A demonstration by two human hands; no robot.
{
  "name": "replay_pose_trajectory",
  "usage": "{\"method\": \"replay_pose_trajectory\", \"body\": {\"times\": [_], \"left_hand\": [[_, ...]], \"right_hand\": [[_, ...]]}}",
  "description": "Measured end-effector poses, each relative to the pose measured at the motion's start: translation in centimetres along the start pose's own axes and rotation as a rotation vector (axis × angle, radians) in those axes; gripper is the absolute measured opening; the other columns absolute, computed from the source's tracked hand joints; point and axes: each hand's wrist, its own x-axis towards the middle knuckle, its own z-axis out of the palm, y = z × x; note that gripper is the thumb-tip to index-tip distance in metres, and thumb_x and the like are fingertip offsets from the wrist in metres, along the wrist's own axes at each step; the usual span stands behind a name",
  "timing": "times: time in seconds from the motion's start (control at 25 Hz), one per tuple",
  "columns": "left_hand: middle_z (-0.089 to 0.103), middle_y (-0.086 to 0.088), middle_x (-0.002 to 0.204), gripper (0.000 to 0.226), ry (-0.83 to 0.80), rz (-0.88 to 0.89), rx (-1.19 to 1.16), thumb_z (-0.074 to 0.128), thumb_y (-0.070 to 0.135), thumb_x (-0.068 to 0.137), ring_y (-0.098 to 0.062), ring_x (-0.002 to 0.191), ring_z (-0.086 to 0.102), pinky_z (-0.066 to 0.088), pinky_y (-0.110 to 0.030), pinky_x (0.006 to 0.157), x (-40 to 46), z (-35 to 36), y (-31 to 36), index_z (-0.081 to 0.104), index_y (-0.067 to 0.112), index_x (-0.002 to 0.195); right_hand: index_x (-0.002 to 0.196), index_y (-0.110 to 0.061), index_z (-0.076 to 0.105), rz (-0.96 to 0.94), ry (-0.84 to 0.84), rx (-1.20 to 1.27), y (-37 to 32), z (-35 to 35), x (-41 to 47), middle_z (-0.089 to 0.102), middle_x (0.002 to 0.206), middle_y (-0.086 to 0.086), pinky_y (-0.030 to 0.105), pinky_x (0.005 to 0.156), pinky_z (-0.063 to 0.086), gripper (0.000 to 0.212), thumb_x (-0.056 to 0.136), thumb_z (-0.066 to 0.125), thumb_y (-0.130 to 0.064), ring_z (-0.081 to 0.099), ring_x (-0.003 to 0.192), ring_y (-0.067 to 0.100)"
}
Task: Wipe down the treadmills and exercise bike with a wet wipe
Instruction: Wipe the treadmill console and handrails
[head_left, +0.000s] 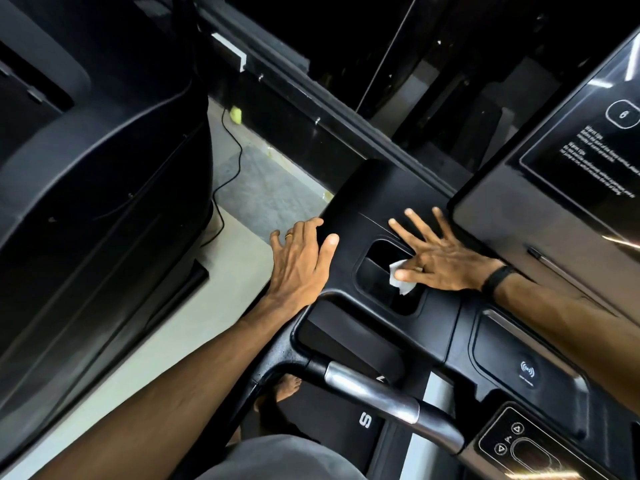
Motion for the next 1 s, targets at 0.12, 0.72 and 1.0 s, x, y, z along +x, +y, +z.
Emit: {"method": "replay_pose_trajectory", "body": {"times": [0.12, 0.72, 1.0], "left_hand": [[0.061, -0.007, 0.122, 0.070, -0.016, 0.007, 0.008, 0.011, 0.058, 0.099, -0.026, 0.114, 0.057, 0.021, -0.056, 0.114, 0.1, 0.2, -0.1, 0.050, 0.011, 0.135], [0.060, -0.006, 0.126, 0.069, -0.019, 0.004, -0.006, 0.012, 0.057, 0.098, -0.025, 0.117, 0.056, 0.022, -0.059, 0.113, -0.2, -0.1, 0.0, 0.053, 0.012, 0.131], [0.060, -0.006, 0.126, 0.068, -0.029, 0.023, 0.007, 0.012, 0.056, 0.098, -0.025, 0.117, 0.055, 0.022, -0.057, 0.113, 0.0, 0.1, -0.2, 0.053, 0.012, 0.129]], "right_hand": [[0.140, -0.055, 0.047, 0.011, 0.041, -0.002, -1.3, -1.6, 1.5, -0.032, 0.162, 0.000, 0.056, 0.109, -0.034, 0.077, 0.087, -0.002, -0.081, -0.044, 0.142, 0.025], [0.124, -0.046, 0.065, 0.193, 0.255, 0.288, -3.0, 3.7, -4.8, -0.008, 0.169, 0.005, 0.054, 0.114, -0.021, 0.080, 0.083, 0.009, -0.085, -0.035, 0.147, 0.020], [0.096, -0.030, 0.078, 0.115, 0.645, 0.246, -5.6, 4.9, -5.7, 0.051, 0.144, 0.009, 0.056, 0.115, 0.016, 0.038, 0.099, 0.044, -0.048, 0.033, 0.144, 0.033]]}}
